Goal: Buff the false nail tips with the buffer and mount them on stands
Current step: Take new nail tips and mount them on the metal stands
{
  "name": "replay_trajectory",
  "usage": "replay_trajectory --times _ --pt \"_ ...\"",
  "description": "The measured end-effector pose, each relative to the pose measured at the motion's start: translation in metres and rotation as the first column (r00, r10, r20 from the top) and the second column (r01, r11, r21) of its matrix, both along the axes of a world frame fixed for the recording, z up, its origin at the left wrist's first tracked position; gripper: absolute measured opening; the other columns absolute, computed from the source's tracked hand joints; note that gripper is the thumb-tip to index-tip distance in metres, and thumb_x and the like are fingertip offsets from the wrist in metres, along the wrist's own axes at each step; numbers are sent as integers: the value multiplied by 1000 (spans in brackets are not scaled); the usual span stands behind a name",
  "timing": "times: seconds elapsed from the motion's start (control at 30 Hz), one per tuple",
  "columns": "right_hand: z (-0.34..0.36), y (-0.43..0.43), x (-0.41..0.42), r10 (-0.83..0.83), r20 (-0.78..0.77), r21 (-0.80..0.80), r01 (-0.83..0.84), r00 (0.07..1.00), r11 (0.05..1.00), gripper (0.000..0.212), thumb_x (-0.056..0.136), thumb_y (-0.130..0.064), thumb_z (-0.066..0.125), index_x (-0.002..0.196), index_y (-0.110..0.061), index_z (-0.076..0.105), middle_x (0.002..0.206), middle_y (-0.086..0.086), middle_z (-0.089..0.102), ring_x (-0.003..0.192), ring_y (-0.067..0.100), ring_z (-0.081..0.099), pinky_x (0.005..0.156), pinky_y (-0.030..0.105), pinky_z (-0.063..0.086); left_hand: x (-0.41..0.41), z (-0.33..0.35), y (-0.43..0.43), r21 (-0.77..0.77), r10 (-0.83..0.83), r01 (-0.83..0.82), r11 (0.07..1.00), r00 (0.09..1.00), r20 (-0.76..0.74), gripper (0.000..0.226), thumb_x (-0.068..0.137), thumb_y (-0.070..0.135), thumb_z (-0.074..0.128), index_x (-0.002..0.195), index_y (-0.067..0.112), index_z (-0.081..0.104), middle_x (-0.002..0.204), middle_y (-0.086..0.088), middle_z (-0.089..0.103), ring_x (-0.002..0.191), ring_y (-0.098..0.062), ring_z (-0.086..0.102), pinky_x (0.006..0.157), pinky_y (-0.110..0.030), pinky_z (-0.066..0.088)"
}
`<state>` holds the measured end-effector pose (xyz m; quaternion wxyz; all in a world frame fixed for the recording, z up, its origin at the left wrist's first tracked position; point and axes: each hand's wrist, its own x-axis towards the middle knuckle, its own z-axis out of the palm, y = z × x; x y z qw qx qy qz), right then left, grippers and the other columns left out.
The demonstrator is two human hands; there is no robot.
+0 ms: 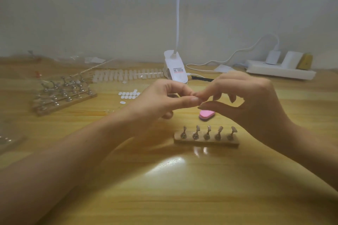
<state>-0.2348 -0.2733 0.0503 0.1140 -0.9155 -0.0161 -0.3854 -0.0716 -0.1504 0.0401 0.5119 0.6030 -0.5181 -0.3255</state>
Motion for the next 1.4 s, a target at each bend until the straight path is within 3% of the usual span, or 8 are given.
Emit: replay_trajectory --times 0.1,0.23,0.33,0.43,0.57,0.7,1.13,1.4 --pt "11 9 1 -3 48 121 -2 999 993 15 81 -29 76 85 -15 77 75 -21 59 69 6 55 60 22 43 2 13 3 -15 -26 26 1000 1000 8 13 75 44 75 72 31 72 71 19 61 59 4 46 48 -8 33" --pt "15 11 3 -2 39 345 -11 999 939 11 76 -32 80 84 -25 76 77 -12 70 74 15 57 58 42 47 6 19 11 -13 -14 15 1000 998 58 17 77 49 71 88 36 68 79 21 65 68 4 53 54 -8 42" --pt "1 18 -2 41 -29 367 -28 999 930 16 73 -39 77 83 -26 78 77 -14 71 77 11 55 59 15 42 8 3 23 71 -59 46 996 979 193 58 62 41 83 113 34 57 99 15 72 78 -2 56 68 -12 47" --pt "-18 25 -3 7 -140 233 26 990 972 17 75 -41 74 83 -27 78 82 -18 71 86 12 56 75 6 38 3 -17 31 82 -66 48 995 972 225 68 69 23 86 124 36 49 98 12 71 78 -6 59 77 -20 51" --pt "-23 24 -1 -62 -174 183 94 983 979 21 76 -53 69 82 -33 76 86 -19 70 92 12 56 86 12 30 -2 -29 31 -12 37 -35 999 968 246 62 77 10 81 124 34 50 87 9 73 70 -7 63 67 -12 45" --pt "-28 28 0 -91 -190 149 120 978 982 23 76 -55 68 82 -34 76 86 -22 70 91 11 57 85 32 30 -7 -32 30 -60 97 -84 995 962 256 61 76 9 81 124 33 52 77 11 71 67 -9 63 67 -13 45" --pt "-35 32 1 -114 -180 200 150 977 968 19 74 -55 72 79 -37 74 87 -23 70 91 9 55 89 34 27 -9 -32 32 -47 143 -136 990 967 209 71 73 13 83 130 37 48 73 9 72 75 -15 68 85 -32 53" --pt "-36 35 3 -153 -169 150 179 974 972 15 75 -51 71 77 -36 72 84 -22 68 89 8 52 85 31 26 -9 -34 33 -73 162 -149 986 961 224 73 73 12 83 132 36 47 71 11 72 68 -11 64 76 -24 54"
